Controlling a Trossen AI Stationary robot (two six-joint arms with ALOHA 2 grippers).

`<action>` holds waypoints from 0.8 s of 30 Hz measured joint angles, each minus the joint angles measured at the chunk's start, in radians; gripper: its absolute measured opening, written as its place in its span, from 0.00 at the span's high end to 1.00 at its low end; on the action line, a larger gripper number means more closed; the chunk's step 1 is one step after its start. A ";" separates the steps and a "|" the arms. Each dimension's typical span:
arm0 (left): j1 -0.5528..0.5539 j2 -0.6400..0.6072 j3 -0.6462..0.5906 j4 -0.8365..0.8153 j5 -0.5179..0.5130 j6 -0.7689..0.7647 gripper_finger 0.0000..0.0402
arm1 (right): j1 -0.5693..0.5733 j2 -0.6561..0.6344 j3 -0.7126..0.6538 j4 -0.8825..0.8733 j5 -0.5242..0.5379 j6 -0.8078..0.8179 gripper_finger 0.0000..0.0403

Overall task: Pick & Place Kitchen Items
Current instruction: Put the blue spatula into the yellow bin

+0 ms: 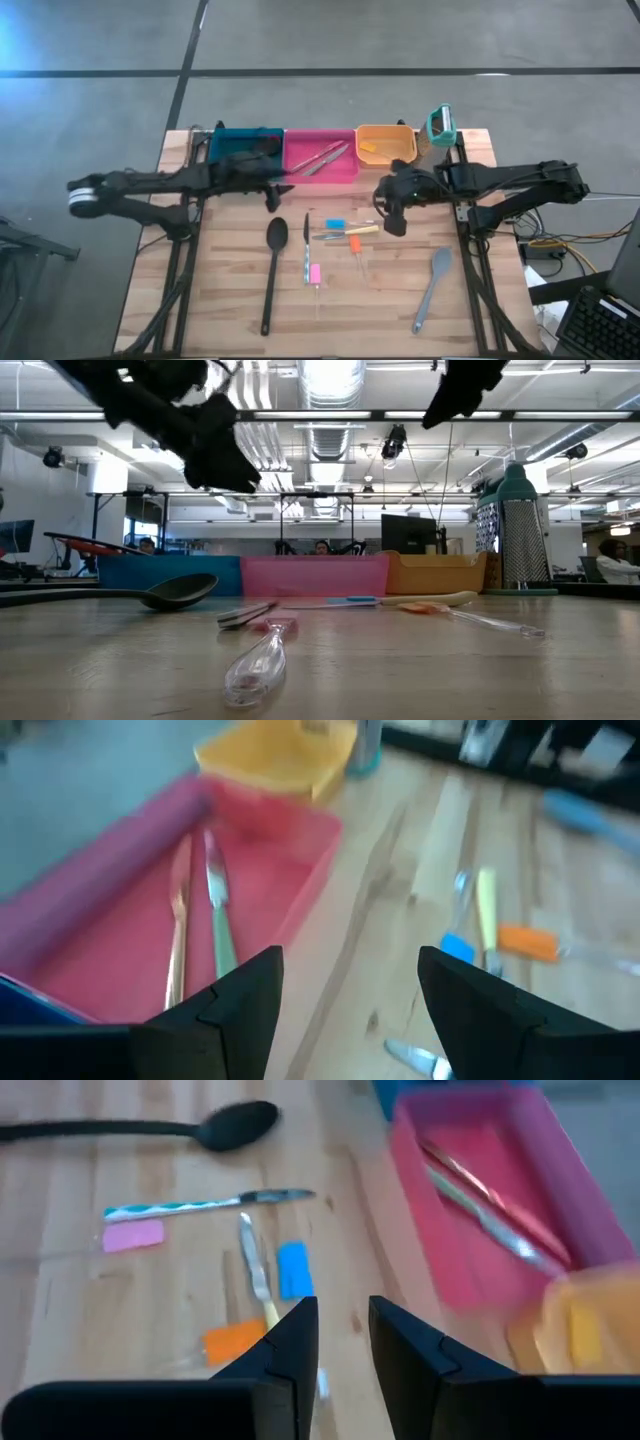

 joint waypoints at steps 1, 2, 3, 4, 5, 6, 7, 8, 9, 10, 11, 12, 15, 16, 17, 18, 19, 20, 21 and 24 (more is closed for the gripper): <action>0.000 -0.036 -0.030 0.029 0.000 0.000 0.41 | 0.000 0.000 -0.024 0.053 -0.016 -0.056 0.78; 0.000 -0.072 -0.060 0.060 0.000 0.000 0.41 | 0.000 0.000 -0.049 0.110 -0.023 -0.121 0.78; 0.000 -0.104 -0.085 0.089 -0.001 0.000 0.41 | 0.000 0.000 -0.075 0.169 -0.035 -0.184 0.78; 0.000 -0.136 -0.110 0.118 0.000 0.000 0.41 | 0.000 0.000 -0.100 0.227 -0.042 -0.244 0.78; 0.000 -0.165 -0.131 0.145 -0.001 0.000 0.41 | 0.000 0.000 -0.123 0.280 -0.046 -0.290 0.78; 0.000 -0.193 -0.148 0.171 -0.001 0.000 0.41 | 0.000 0.001 -0.145 0.331 -0.044 -0.322 0.78; 0.000 -0.220 -0.161 0.189 -0.001 0.000 0.41 | 0.000 0.001 -0.163 0.376 -0.040 -0.347 0.78; 0.000 -0.245 -0.173 0.202 -0.001 0.000 0.41 | -0.002 0.001 -0.181 0.416 -0.038 -0.366 0.78; 0.000 -0.268 -0.182 0.212 -0.001 0.000 0.41 | -0.005 0.001 -0.195 0.447 -0.038 -0.376 0.79; 0.000 -0.288 -0.189 0.213 -0.001 0.000 0.41 | -0.008 0.001 -0.209 0.471 -0.037 -0.378 0.79; 0.000 -0.305 -0.195 0.211 -0.001 0.000 0.41 | -0.011 0.001 -0.219 0.486 -0.037 -0.375 0.80; 0.000 -0.319 -0.201 0.210 0.000 0.000 0.41 | -0.016 0.001 -0.227 0.498 -0.037 -0.365 0.80; 0.000 -0.344 -0.212 0.210 -0.001 0.000 0.41 | -0.024 0.001 -0.241 0.501 -0.037 -0.338 0.80; 0.000 -0.346 -0.213 0.211 -0.001 0.001 0.41 | -0.025 0.006 -0.244 0.500 -0.037 -0.330 0.79; 0.000 -0.347 -0.213 0.211 -0.001 0.001 0.41 | -0.025 0.013 -0.245 0.497 -0.037 -0.321 0.78; 0.000 -0.347 -0.214 0.210 -0.001 0.001 0.41 | -0.025 0.023 -0.244 0.497 -0.037 -0.316 0.77; 0.000 -0.345 -0.214 0.210 -0.001 0.003 0.41 | -0.025 0.037 -0.244 0.498 -0.037 -0.314 0.75; 0.000 -0.345 -0.214 0.210 -0.001 0.003 0.41 | -0.025 0.055 -0.242 0.495 -0.037 -0.314 0.73; 0.000 -0.344 -0.214 0.210 -0.001 0.003 0.41 | -0.025 0.076 -0.238 0.488 -0.037 -0.315 0.71; 0.000 -0.341 -0.214 0.210 -0.001 0.004 0.41 | -0.025 0.144 -0.215 0.469 -0.037 -0.351 0.65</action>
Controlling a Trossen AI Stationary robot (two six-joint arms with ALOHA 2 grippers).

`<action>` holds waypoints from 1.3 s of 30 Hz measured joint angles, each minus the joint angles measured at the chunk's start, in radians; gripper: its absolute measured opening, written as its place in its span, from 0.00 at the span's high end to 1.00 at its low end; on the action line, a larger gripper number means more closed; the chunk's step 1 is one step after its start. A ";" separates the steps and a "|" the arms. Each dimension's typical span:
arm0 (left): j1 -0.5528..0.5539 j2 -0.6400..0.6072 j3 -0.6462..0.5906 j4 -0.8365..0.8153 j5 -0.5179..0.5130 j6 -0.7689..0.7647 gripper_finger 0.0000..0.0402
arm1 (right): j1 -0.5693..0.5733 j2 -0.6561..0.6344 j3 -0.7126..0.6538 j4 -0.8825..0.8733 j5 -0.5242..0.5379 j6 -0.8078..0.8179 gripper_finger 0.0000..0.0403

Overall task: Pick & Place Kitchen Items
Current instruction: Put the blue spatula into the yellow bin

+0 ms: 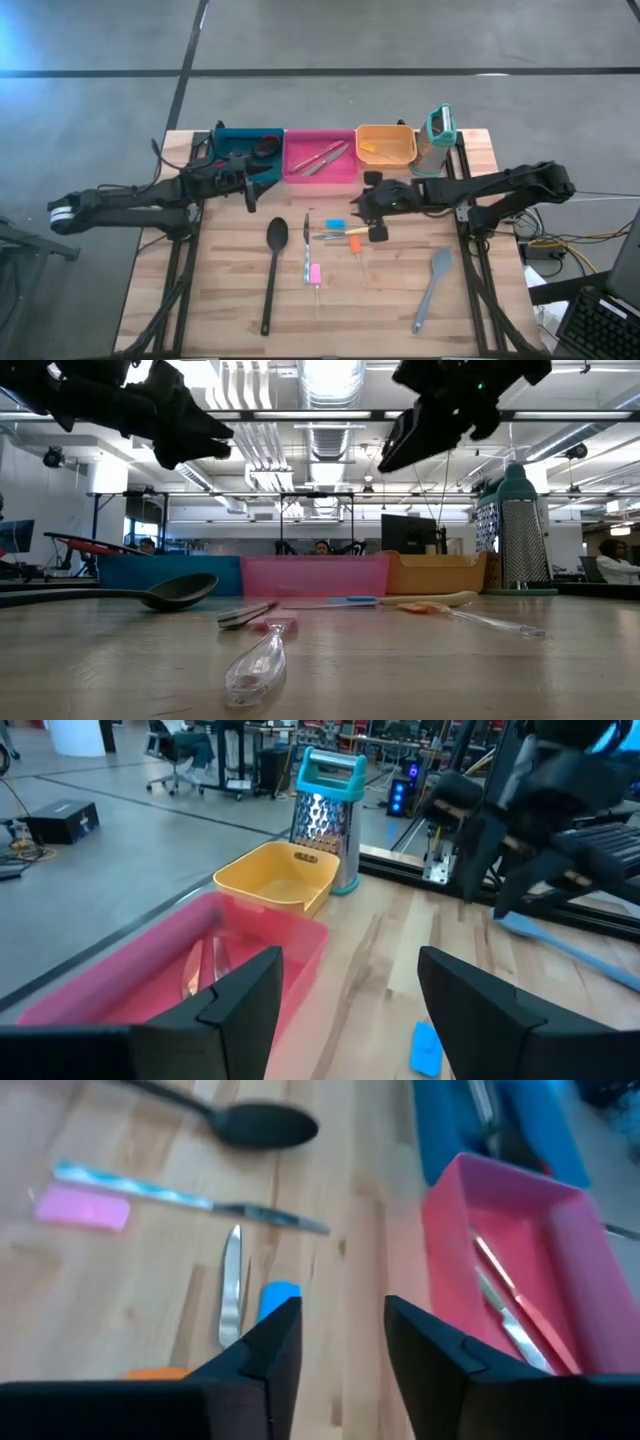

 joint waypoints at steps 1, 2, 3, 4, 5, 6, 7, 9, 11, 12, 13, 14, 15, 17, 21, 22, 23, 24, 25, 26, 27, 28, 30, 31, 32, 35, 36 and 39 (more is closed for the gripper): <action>0.000 0.001 0.000 -0.001 0.000 0.000 0.41 | 0.000 0.020 0.007 -0.003 0.000 -0.016 0.64; 0.000 0.003 0.000 0.000 0.000 0.000 0.41 | 0.000 0.043 0.016 -0.005 0.000 -0.035 0.62; 0.000 0.003 0.000 0.001 0.000 0.000 0.41 | 0.000 0.064 0.025 -0.001 0.001 -0.050 0.61; 0.000 0.004 -0.001 0.000 0.000 0.000 0.41 | 0.000 0.084 0.033 -0.002 0.002 -0.062 0.59; 0.000 0.004 -0.003 -0.001 0.000 0.001 0.41 | 0.000 0.107 0.041 -0.006 0.003 -0.069 0.58; 0.000 0.004 -0.004 0.000 0.000 0.001 0.41 | -0.001 0.130 0.055 -0.006 0.003 -0.071 0.57; 0.000 0.004 -0.005 0.000 0.000 0.001 0.41 | -0.001 0.151 0.068 -0.006 0.005 -0.068 0.56; 0.000 0.005 -0.006 0.000 0.000 0.002 0.41 | -0.003 0.197 0.096 -0.029 0.007 -0.067 0.55; 0.000 0.005 -0.006 -0.001 0.000 0.002 0.41 | -0.007 0.242 0.129 -0.061 0.008 -0.066 0.54; 0.000 0.007 -0.006 0.000 0.000 0.002 0.41 | -0.010 0.269 0.147 -0.093 0.008 -0.067 0.53; 0.000 0.008 -0.006 -0.001 0.000 0.004 0.41 | -0.012 0.293 0.169 -0.119 0.009 -0.067 0.53; 0.000 0.008 -0.006 -0.003 0.000 0.005 0.41 | -0.015 0.315 0.192 -0.147 0.010 -0.067 0.52; 0.000 0.011 -0.006 -0.002 0.000 0.005 0.41 | -0.017 0.341 0.216 -0.182 0.010 -0.067 0.52; 0.000 0.013 -0.006 -0.001 -0.001 0.006 0.41 | -0.023 0.387 0.265 -0.251 0.009 -0.074 0.51; 0.000 0.017 -0.006 -0.002 -0.002 0.006 0.41 | -0.033 0.478 0.354 -0.360 0.006 -0.102 0.52; 0.000 0.018 -0.006 -0.001 -0.002 0.006 0.41 | -0.035 0.501 0.375 -0.375 0.000 -0.107 0.52; 0.000 0.018 -0.006 0.000 -0.002 0.006 0.41 | -0.037 0.517 0.394 -0.383 -0.003 -0.116 0.52; 0.000 0.018 -0.006 -0.001 -0.003 0.006 0.41 | -0.039 0.533 0.410 -0.392 -0.004 -0.124 0.52; 0.000 0.019 -0.006 -0.001 -0.003 0.006 0.41 | -0.039 0.551 0.426 -0.405 -0.005 -0.134 0.51; 0.000 0.019 -0.006 -0.001 -0.003 0.006 0.41 | -0.040 0.567 0.444 -0.416 -0.005 -0.143 0.51; 0.000 0.019 -0.006 -0.003 -0.003 0.006 0.41 | -0.041 0.582 0.460 -0.425 -0.006 -0.149 0.51; 0.000 0.019 -0.006 -0.003 -0.003 0.006 0.41 | -0.042 0.597 0.475 -0.441 -0.007 -0.150 0.51; 0.000 0.019 -0.006 -0.004 -0.003 0.006 0.41 | -0.043 0.623 0.498 -0.455 -0.009 -0.150 0.51; 0.000 0.020 -0.006 -0.004 -0.003 0.007 0.41 | -0.043 0.635 0.509 -0.459 -0.009 -0.149 0.51; 0.000 0.021 -0.006 -0.003 -0.003 0.009 0.41 | -0.043 0.649 0.518 -0.473 -0.009 -0.150 0.51; 0.000 0.023 -0.007 -0.004 -0.004 0.011 0.41 | -0.045 0.675 0.534 -0.487 -0.013 -0.149 0.51; 0.000 0.023 -0.007 -0.003 -0.004 0.011 0.41 | -0.045 0.681 0.539 -0.491 -0.014 -0.149 0.51; 0.001 0.023 -0.007 -0.004 -0.004 0.011 0.41 | -0.048 0.688 0.540 -0.493 -0.049 -0.143 0.51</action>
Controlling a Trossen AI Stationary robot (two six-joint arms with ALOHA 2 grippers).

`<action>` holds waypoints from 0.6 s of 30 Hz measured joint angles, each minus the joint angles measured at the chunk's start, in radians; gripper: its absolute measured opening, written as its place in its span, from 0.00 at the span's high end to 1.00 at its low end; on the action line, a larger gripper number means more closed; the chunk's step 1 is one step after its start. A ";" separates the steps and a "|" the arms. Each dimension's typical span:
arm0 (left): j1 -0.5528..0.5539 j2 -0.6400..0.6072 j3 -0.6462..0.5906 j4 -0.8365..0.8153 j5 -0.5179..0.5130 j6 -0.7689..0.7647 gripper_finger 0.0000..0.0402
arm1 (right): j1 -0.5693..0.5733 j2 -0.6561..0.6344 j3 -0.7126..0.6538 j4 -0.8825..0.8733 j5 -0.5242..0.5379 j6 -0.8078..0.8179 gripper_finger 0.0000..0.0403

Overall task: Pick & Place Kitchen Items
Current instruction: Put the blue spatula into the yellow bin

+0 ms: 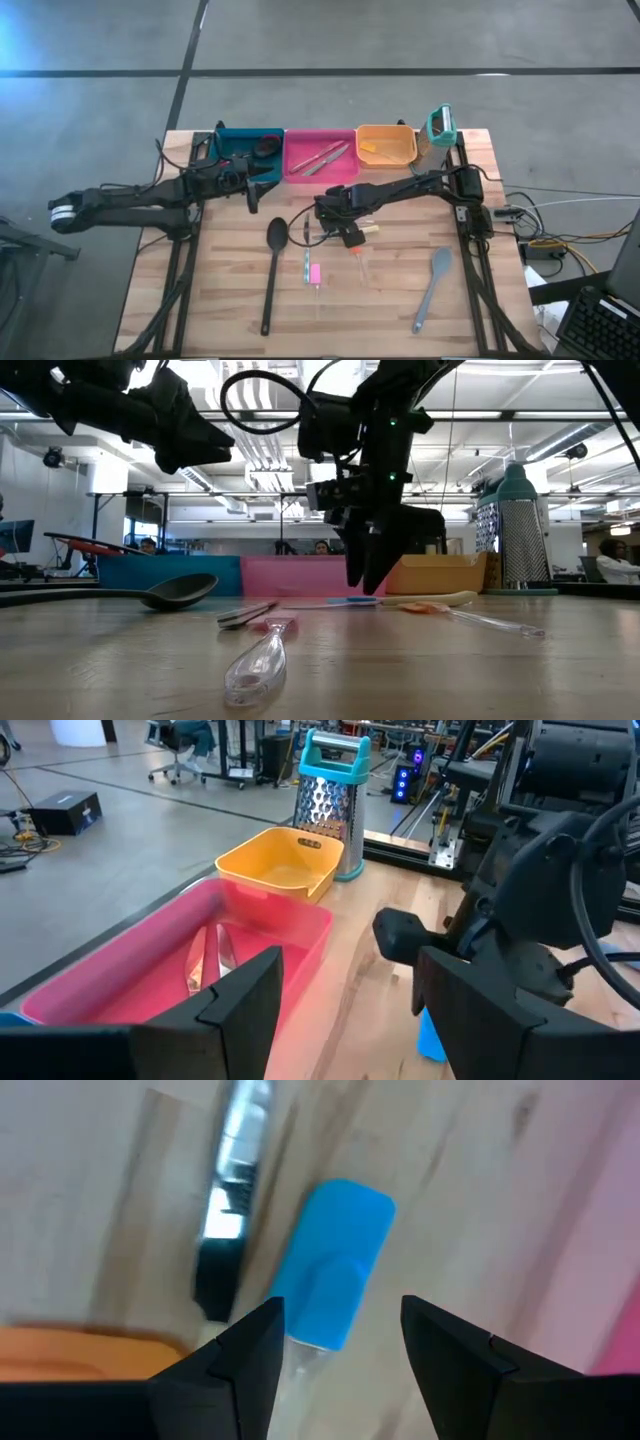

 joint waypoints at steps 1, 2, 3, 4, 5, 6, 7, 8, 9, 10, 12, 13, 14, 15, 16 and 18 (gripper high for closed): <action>0.000 0.000 0.000 0.000 0.000 0.000 0.41 | 0.000 0.001 0.000 0.000 -0.019 0.006 0.51; 0.000 0.000 0.000 0.000 0.000 0.000 0.41 | -0.002 0.003 0.000 0.001 -0.035 0.014 0.51; 0.000 0.000 0.000 0.000 0.000 0.000 0.41 | -0.002 0.004 0.000 0.001 -0.048 0.020 0.51; 0.000 0.000 0.000 -0.001 0.000 0.000 0.41 | -0.002 0.009 -0.001 0.001 -0.053 0.023 0.51; 0.000 0.000 0.000 -0.001 0.000 0.000 0.41 | -0.003 0.012 -0.001 0.001 -0.054 0.023 0.51; 0.000 0.000 0.000 -0.001 -0.001 0.000 0.41 | -0.004 0.015 -0.001 0.001 -0.054 0.023 0.51; 0.000 0.000 0.000 -0.001 -0.001 0.000 0.41 | -0.004 0.021 -0.001 0.001 -0.054 0.023 0.51; 0.000 0.000 0.000 -0.001 -0.001 0.000 0.41 | -0.005 0.028 -0.001 0.005 -0.054 0.022 0.51; 0.000 0.000 0.000 -0.001 -0.001 0.000 0.41 | -0.006 0.034 -0.001 0.005 -0.055 0.021 0.51; 0.000 0.000 0.000 -0.001 -0.001 0.000 0.41 | -0.007 0.040 0.000 0.007 -0.055 0.020 0.51; 0.000 0.000 0.000 -0.001 -0.001 -0.001 0.41 | -0.010 0.053 0.002 0.006 -0.057 0.021 0.51; 0.000 0.000 0.000 -0.001 -0.001 -0.001 0.41 | -0.014 0.059 0.004 0.005 -0.057 0.021 0.51; 0.000 0.000 0.000 -0.001 -0.001 -0.001 0.41 | -0.017 0.061 0.003 0.005 -0.056 0.021 0.51; 0.000 0.000 0.000 -0.001 -0.001 0.000 0.41 | -0.020 0.066 0.003 0.006 -0.052 0.021 0.52; 0.000 0.000 0.000 -0.001 -0.001 0.000 0.41 | -0.021 0.069 0.003 0.006 -0.045 0.024 0.52; 0.000 0.000 0.000 -0.001 -0.001 0.000 0.41 | -0.026 0.068 0.002 0.006 -0.037 0.025 0.54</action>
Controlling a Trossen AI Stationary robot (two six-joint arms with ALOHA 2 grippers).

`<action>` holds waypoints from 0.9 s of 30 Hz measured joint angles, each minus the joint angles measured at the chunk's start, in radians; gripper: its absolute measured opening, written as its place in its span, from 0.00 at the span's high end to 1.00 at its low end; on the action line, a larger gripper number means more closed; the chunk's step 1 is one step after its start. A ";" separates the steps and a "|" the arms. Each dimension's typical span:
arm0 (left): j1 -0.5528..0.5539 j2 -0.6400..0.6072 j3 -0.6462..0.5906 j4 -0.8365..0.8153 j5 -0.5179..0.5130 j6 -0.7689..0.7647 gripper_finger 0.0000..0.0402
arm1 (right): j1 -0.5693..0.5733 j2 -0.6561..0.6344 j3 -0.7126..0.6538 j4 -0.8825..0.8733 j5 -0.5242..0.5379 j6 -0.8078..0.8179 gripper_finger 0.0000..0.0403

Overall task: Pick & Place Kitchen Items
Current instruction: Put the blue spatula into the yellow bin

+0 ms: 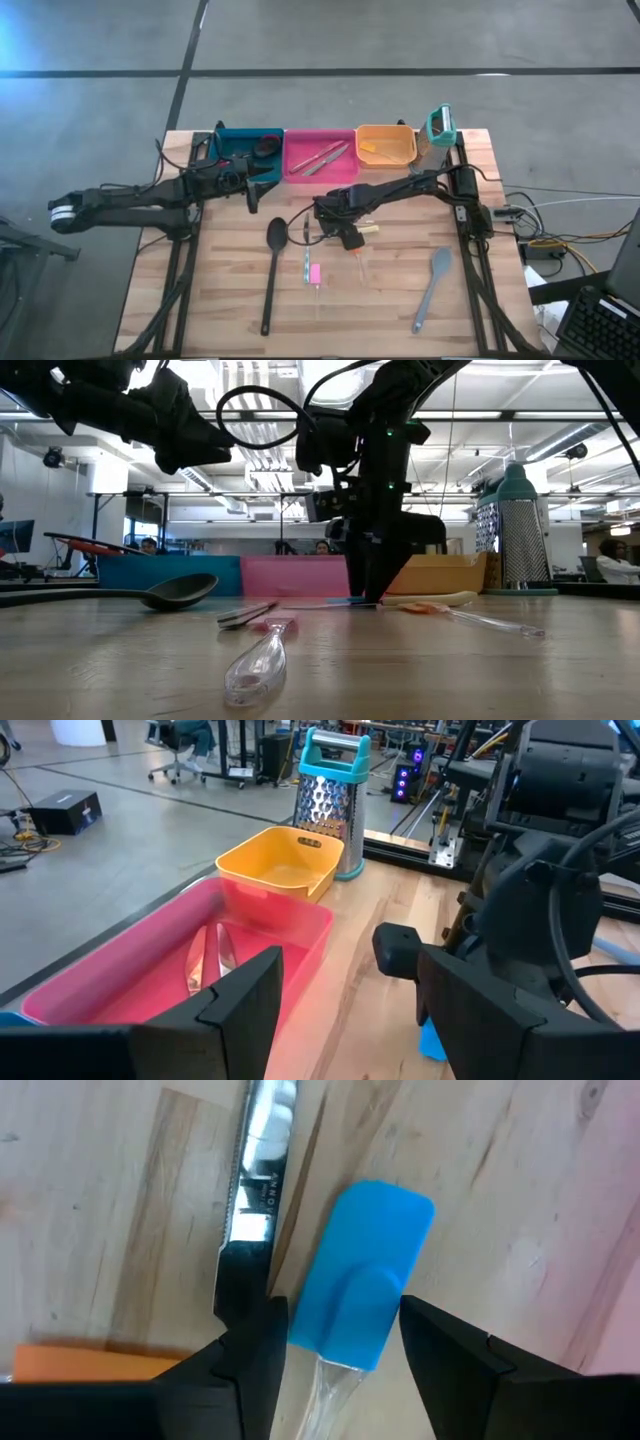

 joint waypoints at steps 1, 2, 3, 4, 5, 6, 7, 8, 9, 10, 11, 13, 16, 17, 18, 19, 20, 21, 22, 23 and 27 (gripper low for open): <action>0.000 0.000 0.000 0.000 0.000 0.000 0.41 | -0.003 0.000 0.000 0.000 -0.003 0.003 0.55; 0.000 0.000 0.000 0.000 0.000 0.000 0.41 | -0.006 0.000 -0.001 0.000 -0.007 0.007 0.57; 0.000 0.000 0.000 0.000 0.000 0.000 0.41 | -0.008 0.000 -0.001 0.000 -0.009 0.011 0.59; 0.000 0.000 0.000 0.000 0.000 0.000 0.41 | -0.008 0.000 -0.001 -0.001 -0.013 0.018 0.61; 0.000 0.000 0.000 0.000 -0.001 0.000 0.41 | -0.011 0.001 -0.001 -0.002 -0.017 0.025 0.64; 0.000 0.000 0.000 0.000 -0.001 0.000 0.41 | -0.013 0.002 -0.001 -0.004 -0.023 0.032 0.67; 0.000 0.000 0.000 0.000 -0.002 0.000 0.41 | -0.014 0.002 -0.002 -0.004 -0.030 0.034 0.71; 0.000 0.000 0.000 0.000 -0.004 0.000 0.41 | -0.014 0.002 -0.002 -0.005 -0.037 0.035 0.74; 0.000 0.000 0.000 0.000 -0.004 0.000 0.41 | -0.014 0.002 -0.002 -0.004 -0.040 0.038 0.77; 0.000 0.000 0.000 0.000 -0.004 0.000 0.41 | -0.015 0.002 -0.002 -0.003 -0.040 0.041 0.81; 0.000 0.000 0.000 0.000 -0.004 0.000 0.41 | -0.016 0.002 -0.002 0.000 -0.042 0.044 0.84; 0.000 0.000 0.000 0.000 -0.004 0.000 0.41 | -0.018 0.002 -0.002 0.000 -0.047 0.053 0.91; 0.000 0.000 0.000 0.000 -0.004 0.001 0.41 | -0.017 -0.001 -0.002 -0.005 -0.046 0.055 0.95; 0.000 0.000 0.000 0.000 -0.004 0.001 0.41 | -0.018 -0.001 -0.002 -0.006 -0.046 0.057 0.95; 0.000 0.000 0.000 0.000 -0.004 0.001 0.41 | -0.017 -0.004 0.001 -0.011 -0.046 0.057 0.95; 0.000 0.000 0.000 0.000 -0.004 0.001 0.41 | -0.017 -0.007 0.009 -0.023 -0.046 0.057 0.95; 0.000 0.000 0.000 0.000 -0.004 0.001 0.41 | -0.017 -0.007 0.020 -0.038 -0.046 0.057 0.95; 0.000 0.000 0.000 0.000 -0.004 0.001 0.41 | -0.017 -0.008 0.032 -0.058 -0.043 0.061 0.95; 0.000 0.000 0.000 0.000 -0.004 0.001 0.41 | -0.017 -0.009 0.045 -0.086 -0.034 0.068 0.95; 0.000 0.000 0.000 0.000 -0.004 0.001 0.41 | -0.019 -0.014 0.058 -0.118 -0.025 0.072 0.95; 0.000 0.000 0.000 0.000 -0.005 0.001 0.41 | -0.034 -0.067 0.107 -0.196 0.060 0.074 0.95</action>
